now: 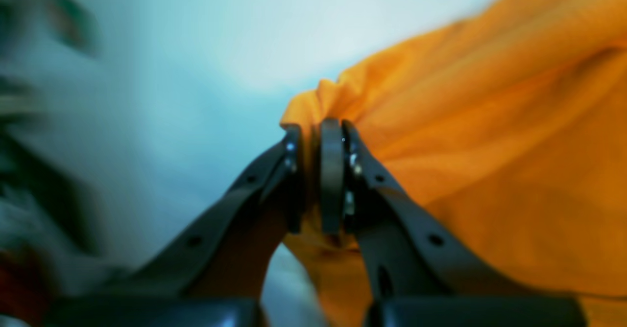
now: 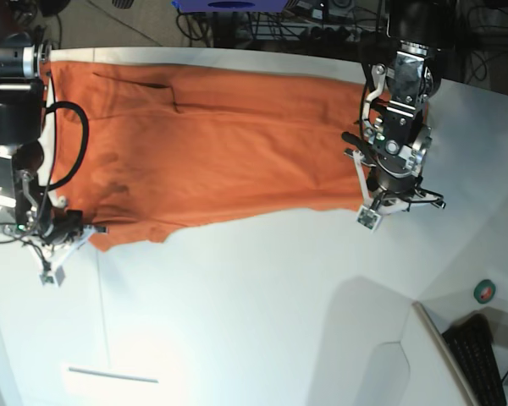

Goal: Layout the t-shirt on the table in an organized manner, then fold the t-shirt properly
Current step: 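Grasp the hem with the right gripper and move the left gripper inward, then grasp the shirt fabric with the left gripper and pull it outward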

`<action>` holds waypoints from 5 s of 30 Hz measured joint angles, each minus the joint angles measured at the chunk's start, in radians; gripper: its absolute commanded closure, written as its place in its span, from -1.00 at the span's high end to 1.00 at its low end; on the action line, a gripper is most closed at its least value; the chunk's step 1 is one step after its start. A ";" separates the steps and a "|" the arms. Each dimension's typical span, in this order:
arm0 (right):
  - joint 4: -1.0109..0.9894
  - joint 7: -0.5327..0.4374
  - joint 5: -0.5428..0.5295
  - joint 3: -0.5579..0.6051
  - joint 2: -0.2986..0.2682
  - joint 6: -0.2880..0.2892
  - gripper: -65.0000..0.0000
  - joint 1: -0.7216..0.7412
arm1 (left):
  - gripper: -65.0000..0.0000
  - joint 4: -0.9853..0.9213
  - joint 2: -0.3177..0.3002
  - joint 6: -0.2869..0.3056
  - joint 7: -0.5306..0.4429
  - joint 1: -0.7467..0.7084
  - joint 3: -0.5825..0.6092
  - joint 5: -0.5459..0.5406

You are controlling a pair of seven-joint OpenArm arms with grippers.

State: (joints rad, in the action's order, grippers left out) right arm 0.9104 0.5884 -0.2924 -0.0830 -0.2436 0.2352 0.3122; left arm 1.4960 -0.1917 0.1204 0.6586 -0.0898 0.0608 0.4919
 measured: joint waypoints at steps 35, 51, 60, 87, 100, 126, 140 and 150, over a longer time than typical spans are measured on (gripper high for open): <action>0.000 0.002 -0.001 -0.002 -0.002 0.000 -1.00 0.000 | 0.46 0.315 -0.009 0.017 0.013 -0.240 -0.003 0.023; 0.000 0.002 0.000 0.002 -0.002 -0.003 -1.00 0.000 | -1.00 -0.165 -0.094 0.158 0.190 0.177 -0.101 -0.483; 0.000 0.002 0.000 0.002 0.000 -0.003 -1.00 -0.001 | -1.00 -0.197 -0.093 0.164 0.184 0.179 0.057 -0.462; 0.000 0.003 0.002 -0.002 0.000 -0.003 -1.00 -0.009 | -1.00 0.253 -0.022 0.168 0.190 -0.163 -0.012 -0.473; 0.000 0.001 0.001 -0.002 0.000 -0.003 -1.00 -0.017 | -1.00 0.134 -0.029 0.163 0.191 -0.124 -0.042 -0.459; 0.000 0.002 0.002 -0.002 -0.005 -0.003 -1.00 -0.023 | -1.00 0.315 -0.005 0.165 0.182 -0.187 -0.182 -0.459; 0.000 0.000 0.002 0.001 0.000 -0.003 -1.00 -0.023 | -1.00 0.075 -0.029 0.246 0.182 -0.138 -0.053 -0.505; 0.000 0.000 0.002 -0.002 -0.002 -0.003 -1.00 -0.023 | -1.00 0.076 -0.031 0.190 0.186 -0.134 -0.012 -0.508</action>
State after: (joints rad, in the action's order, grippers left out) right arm 0.9104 0.5888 -0.2905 -0.0849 -0.2451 0.2321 0.2893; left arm 1.5723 -0.2230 0.3107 0.8448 -0.2234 0.0486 -0.0158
